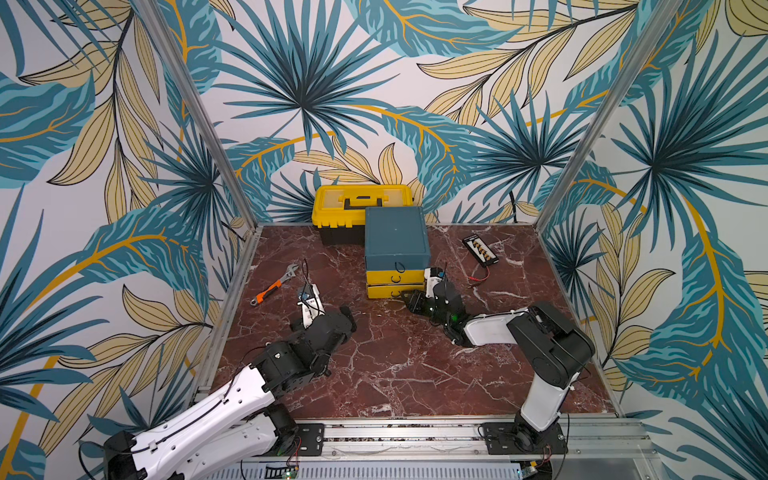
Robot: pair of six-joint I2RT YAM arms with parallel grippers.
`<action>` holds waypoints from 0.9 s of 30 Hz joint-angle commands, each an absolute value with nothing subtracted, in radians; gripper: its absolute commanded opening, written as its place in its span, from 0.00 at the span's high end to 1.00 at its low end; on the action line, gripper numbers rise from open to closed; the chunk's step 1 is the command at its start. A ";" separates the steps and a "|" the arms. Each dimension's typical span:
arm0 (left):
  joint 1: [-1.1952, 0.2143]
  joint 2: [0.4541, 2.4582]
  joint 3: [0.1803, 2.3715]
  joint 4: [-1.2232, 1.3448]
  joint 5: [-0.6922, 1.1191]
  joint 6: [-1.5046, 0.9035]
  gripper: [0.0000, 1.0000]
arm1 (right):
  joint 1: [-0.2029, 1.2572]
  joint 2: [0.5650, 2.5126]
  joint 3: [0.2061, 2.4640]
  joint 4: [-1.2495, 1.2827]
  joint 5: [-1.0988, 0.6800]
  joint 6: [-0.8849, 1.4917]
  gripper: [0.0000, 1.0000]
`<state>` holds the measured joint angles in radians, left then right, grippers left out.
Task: Please put the sticky notes in the drawer by color
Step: Close the drawer in the storage box.
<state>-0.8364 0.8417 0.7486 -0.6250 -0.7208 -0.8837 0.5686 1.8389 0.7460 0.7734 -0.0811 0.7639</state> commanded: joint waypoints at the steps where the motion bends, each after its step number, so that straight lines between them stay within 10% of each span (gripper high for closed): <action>1: -0.829 0.832 0.732 -0.619 -0.725 -0.889 0.00 | 0.563 1.895 0.740 0.885 -0.044 0.808 0.65; 27: -0.818 0.807 0.728 -0.669 -0.708 -0.926 0.00 | 0.569 1.979 0.757 0.999 0.029 0.821 0.65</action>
